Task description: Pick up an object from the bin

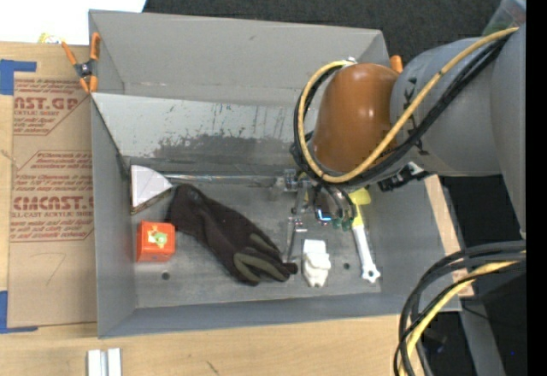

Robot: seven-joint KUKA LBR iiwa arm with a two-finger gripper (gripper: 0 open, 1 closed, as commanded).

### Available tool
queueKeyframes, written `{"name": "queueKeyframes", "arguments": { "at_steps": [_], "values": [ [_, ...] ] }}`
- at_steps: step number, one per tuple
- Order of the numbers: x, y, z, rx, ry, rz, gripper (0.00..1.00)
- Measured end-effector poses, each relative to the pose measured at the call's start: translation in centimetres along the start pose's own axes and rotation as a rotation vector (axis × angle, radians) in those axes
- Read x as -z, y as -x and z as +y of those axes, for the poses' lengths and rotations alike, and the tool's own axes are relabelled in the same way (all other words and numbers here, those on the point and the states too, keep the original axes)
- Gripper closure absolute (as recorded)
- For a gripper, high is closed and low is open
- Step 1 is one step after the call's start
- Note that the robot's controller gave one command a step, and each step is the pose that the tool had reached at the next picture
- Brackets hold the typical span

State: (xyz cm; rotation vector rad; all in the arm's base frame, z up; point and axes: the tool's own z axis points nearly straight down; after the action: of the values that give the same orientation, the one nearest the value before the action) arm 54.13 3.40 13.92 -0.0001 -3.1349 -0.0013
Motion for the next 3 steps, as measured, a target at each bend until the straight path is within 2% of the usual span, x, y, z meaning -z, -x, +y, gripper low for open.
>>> {"name": "queueKeyframes", "arguments": {
  "at_steps": [1, 2, 3],
  "values": [
    [0.5, 0.2, 0.0, 0.0, 0.0, -0.007, 0.0],
    [-5.6, -1.4, 3.7, 0.259, 0.0, -0.006, 0.0],
    [-6.7, -1.9, 4.4, 0.305, 0.001, -0.002, 0.0]
  ]
}}
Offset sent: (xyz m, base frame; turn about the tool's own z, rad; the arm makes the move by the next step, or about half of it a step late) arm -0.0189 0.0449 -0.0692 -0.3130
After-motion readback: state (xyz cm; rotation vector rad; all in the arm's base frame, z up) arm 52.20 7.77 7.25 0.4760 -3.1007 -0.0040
